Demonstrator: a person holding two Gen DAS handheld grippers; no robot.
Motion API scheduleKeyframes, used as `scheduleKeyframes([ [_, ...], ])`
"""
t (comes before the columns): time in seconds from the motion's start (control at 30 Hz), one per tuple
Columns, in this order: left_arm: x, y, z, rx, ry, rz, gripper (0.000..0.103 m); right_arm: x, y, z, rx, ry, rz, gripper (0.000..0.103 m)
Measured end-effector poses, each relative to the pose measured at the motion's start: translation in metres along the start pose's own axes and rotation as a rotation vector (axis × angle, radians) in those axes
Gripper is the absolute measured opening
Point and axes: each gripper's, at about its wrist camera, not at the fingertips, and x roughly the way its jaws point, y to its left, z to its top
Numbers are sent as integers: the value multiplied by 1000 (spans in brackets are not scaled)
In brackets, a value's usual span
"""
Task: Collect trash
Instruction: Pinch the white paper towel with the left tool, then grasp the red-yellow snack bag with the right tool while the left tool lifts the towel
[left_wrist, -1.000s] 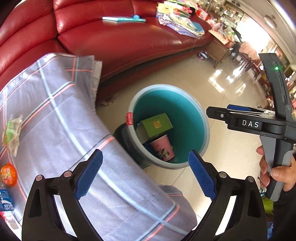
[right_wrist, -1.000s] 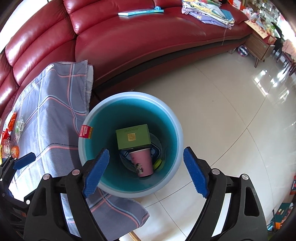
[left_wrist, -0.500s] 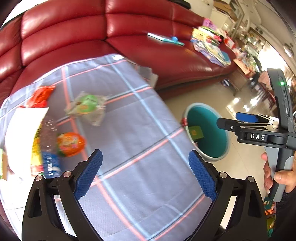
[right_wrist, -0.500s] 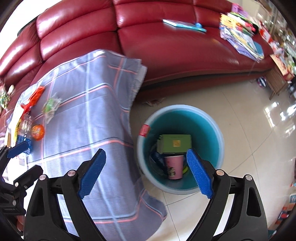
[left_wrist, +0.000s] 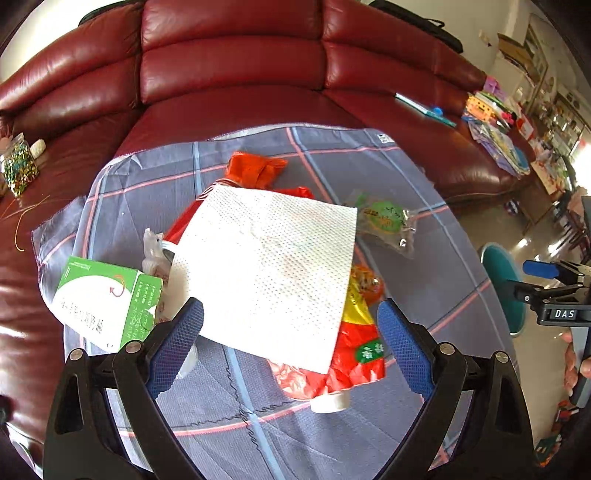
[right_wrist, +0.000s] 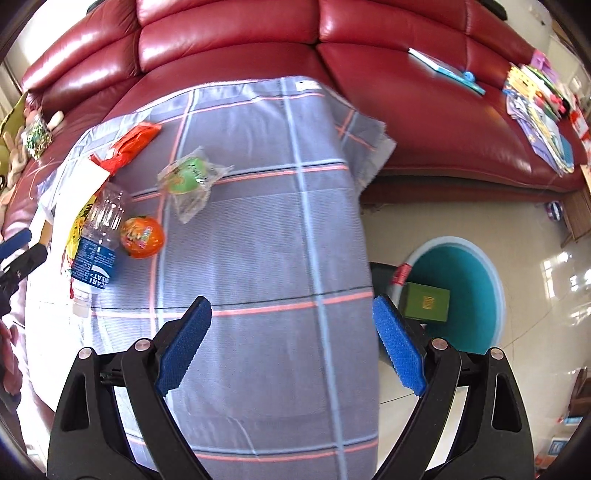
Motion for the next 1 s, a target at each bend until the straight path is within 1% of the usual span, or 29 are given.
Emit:
scheduleKeyframes([
  [0.23,33,10,7,16,44,-60,95,23,25,12,-11,40,8,85],
  [0.3,40,10,6,17,45,-86,95,27,29,15,-16,46,8,85],
  [0.33,39,9,5,27,30,-81,93,28,30,16,-18,47,8,85],
  [0.37,38,7,4,38,22,-83,87,30,31,17,-19,49,8,85],
  [0.43,33,4,4,55,9,-113,68,33,33,19,-19,54,10,85],
  [0.47,30,4,4,55,10,-141,56,34,34,20,-21,57,11,85],
  [0.5,27,2,4,56,8,-151,48,35,35,21,-23,58,10,85],
  [0.53,24,0,3,64,1,-146,44,37,37,21,-25,60,11,85],
  [0.57,21,-1,2,69,-3,-140,35,38,38,22,-27,62,13,85],
  [0.6,19,-2,1,69,-3,-141,28,38,40,22,-30,63,15,85],
  [0.63,15,-1,0,66,-5,-150,26,39,44,22,-35,63,19,85],
  [0.67,11,-2,-1,64,-10,-152,21,39,46,23,-39,63,22,85],
  [0.7,7,-1,-2,61,-17,-148,11,39,50,23,-46,63,26,85],
  [0.73,3,0,-2,52,-19,-149,8,38,52,24,-52,62,29,85],
  [0.8,-8,5,-4,29,-37,-142,5,36,60,25,-67,57,35,85],
  [0.9,-26,15,-3,5,-67,-129,5,32,71,28,-83,50,55,85],
  [1.0,-40,28,-2,-14,-93,-107,5,26,91,35,-109,41,84,85],
])
